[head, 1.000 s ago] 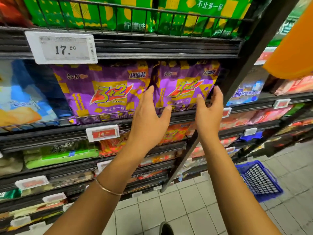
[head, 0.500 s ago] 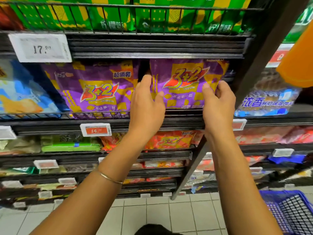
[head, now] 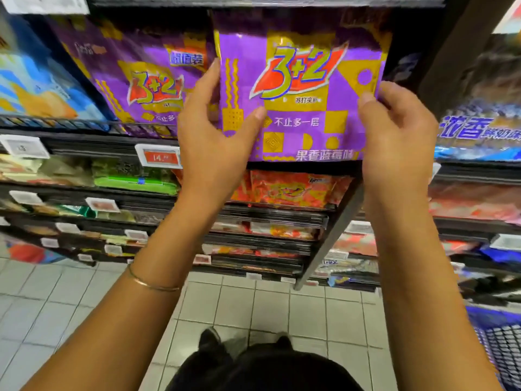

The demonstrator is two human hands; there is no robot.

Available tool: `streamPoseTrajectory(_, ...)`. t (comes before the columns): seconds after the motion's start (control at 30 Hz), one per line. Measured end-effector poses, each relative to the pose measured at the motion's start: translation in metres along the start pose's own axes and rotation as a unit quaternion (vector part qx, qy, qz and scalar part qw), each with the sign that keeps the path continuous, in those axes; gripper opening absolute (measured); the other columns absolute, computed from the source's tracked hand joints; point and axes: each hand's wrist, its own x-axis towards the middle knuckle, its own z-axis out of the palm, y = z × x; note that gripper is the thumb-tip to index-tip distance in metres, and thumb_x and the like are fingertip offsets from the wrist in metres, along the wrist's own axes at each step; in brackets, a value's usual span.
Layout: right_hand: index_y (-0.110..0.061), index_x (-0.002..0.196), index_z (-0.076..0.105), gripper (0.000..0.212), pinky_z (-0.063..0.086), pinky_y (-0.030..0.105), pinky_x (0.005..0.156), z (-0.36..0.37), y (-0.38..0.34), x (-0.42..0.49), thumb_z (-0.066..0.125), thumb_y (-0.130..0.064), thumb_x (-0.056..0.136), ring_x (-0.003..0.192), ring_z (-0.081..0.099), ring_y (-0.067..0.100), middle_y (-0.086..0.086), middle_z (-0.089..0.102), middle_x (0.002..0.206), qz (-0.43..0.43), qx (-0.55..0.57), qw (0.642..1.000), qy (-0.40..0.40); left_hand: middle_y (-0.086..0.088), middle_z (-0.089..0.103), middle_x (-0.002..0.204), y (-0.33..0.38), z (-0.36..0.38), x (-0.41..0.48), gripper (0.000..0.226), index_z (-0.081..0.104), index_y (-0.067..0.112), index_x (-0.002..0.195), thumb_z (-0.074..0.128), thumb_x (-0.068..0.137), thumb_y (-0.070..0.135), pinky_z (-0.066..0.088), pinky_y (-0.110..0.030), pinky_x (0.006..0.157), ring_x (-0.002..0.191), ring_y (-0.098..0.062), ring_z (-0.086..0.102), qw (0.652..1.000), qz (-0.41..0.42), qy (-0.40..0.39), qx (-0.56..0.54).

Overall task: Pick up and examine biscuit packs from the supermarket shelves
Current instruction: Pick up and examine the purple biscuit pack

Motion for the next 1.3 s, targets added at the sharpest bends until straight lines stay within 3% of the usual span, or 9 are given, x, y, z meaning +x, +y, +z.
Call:
streamPoseTrajectory(0.17,-0.014,0.090,0.071,0.018,0.046,0.018,0.055,-0.011,0.003,-0.013,0.058,-0.023,0.098,0.062,0.057,0.002,-0.007,0.066,0.073,0.055,0.078,0.995,-0.036,-0.013,0.071,0.128,-0.002,-0.026,0.002,0.060,0.059,-0.003,0.137,0.083,0.084,0.012,0.057,-0.041,0.098,0.113,-0.024,0.071,0.995,-0.053,-0.057,-0.056)
streamPoseTrajectory(0.27,-0.022,0.068,0.062,0.036,0.039,0.016,0.048,-0.016,0.020,-0.025,0.057,-0.021,0.103,0.053,0.055,0.001,-0.014,0.059,0.060,0.161,0.147,0.975,-0.052,-0.011,0.074,0.120,-0.005,-0.034,-0.009,0.055,0.064,-0.001,0.130,0.085,0.079,0.006,0.057,-0.032,0.089,0.103,-0.014,0.071,0.995,-0.052,-0.079,-0.042)
streamPoseTrajectory(0.37,-0.023,0.076,0.055,0.024,0.026,0.018,0.048,-0.017,0.036,-0.039,0.057,-0.025,0.101,0.050,0.047,0.001,-0.016,0.050,0.054,0.209,0.166,0.961,-0.075,-0.015,0.071,0.125,-0.010,-0.034,-0.026,0.061,0.062,0.000,0.133,0.087,0.077,0.004,0.058,-0.036,0.091,0.107,-0.018,0.070,0.996,-0.050,-0.078,-0.017)
streamPoseTrajectory(0.57,-0.018,0.116,0.065,0.018,0.061,0.034,0.079,-0.015,0.046,-0.074,0.052,-0.025,0.106,0.097,0.075,0.015,0.000,0.077,0.107,0.214,0.245,0.943,-0.068,-0.020,0.066,0.131,-0.024,-0.047,-0.064,0.061,0.053,0.002,0.133,0.084,0.081,0.001,0.055,-0.055,0.100,0.123,-0.034,0.064,0.988,-0.072,-0.117,-0.063)
streamPoseTrajectory(0.8,-0.030,0.090,0.081,0.041,0.062,0.036,0.072,-0.019,0.037,-0.128,0.046,-0.043,0.108,0.087,0.078,0.018,-0.002,0.081,0.097,0.266,0.106,0.956,-0.068,-0.010,0.077,0.116,-0.034,-0.096,-0.125,0.040,0.062,0.013,0.125,0.057,0.100,0.045,0.064,-0.045,0.079,0.099,-0.023,0.075,0.885,-0.346,-0.082,-0.301)
streamPoseTrajectory(1.0,-0.022,0.094,0.072,0.016,0.050,0.021,0.057,-0.001,0.029,-0.201,0.059,-0.016,0.101,0.068,0.068,0.007,-0.008,0.075,0.080,0.180,-0.049,0.978,-0.098,-0.016,0.075,0.103,-0.054,-0.159,-0.188,0.024,0.056,0.008,0.122,0.052,0.105,0.025,0.060,-0.064,0.077,0.091,-0.033,0.073,0.870,-0.437,-0.021,-0.229)
streamPoseTrajectory(1.07,-0.023,0.091,0.069,0.016,0.048,0.018,0.055,0.002,0.027,-0.227,0.059,-0.016,0.102,0.066,0.065,0.000,-0.014,0.073,0.076,0.150,-0.087,0.980,-0.101,-0.012,0.077,0.100,-0.057,-0.181,-0.209,0.026,0.054,0.004,0.123,0.051,0.104,0.022,0.064,-0.056,0.067,0.088,-0.034,0.075,0.852,-0.456,-0.024,-0.257)
streamPoseTrajectory(1.2,-0.024,0.085,0.061,0.023,0.044,0.016,0.050,0.002,0.018,-0.266,0.053,-0.013,0.104,0.061,0.061,-0.002,-0.014,0.067,0.069,0.108,-0.157,0.974,-0.122,-0.024,0.069,0.130,-0.061,-0.218,-0.241,0.044,0.054,-0.002,0.140,0.050,0.106,0.026,0.052,-0.066,0.101,0.121,-0.046,0.065,0.808,-0.497,-0.026,-0.314)
streamPoseTrajectory(1.3,-0.021,0.091,0.059,0.018,0.048,0.020,0.057,0.001,0.013,-0.285,0.049,-0.019,0.107,0.070,0.066,-0.001,-0.015,0.069,0.077,0.082,-0.212,0.964,-0.142,-0.016,0.073,0.127,-0.060,-0.237,-0.259,0.046,0.061,0.006,0.140,0.046,0.108,0.036,0.051,-0.060,0.104,0.120,-0.040,0.068,0.793,-0.507,-0.061,-0.330)
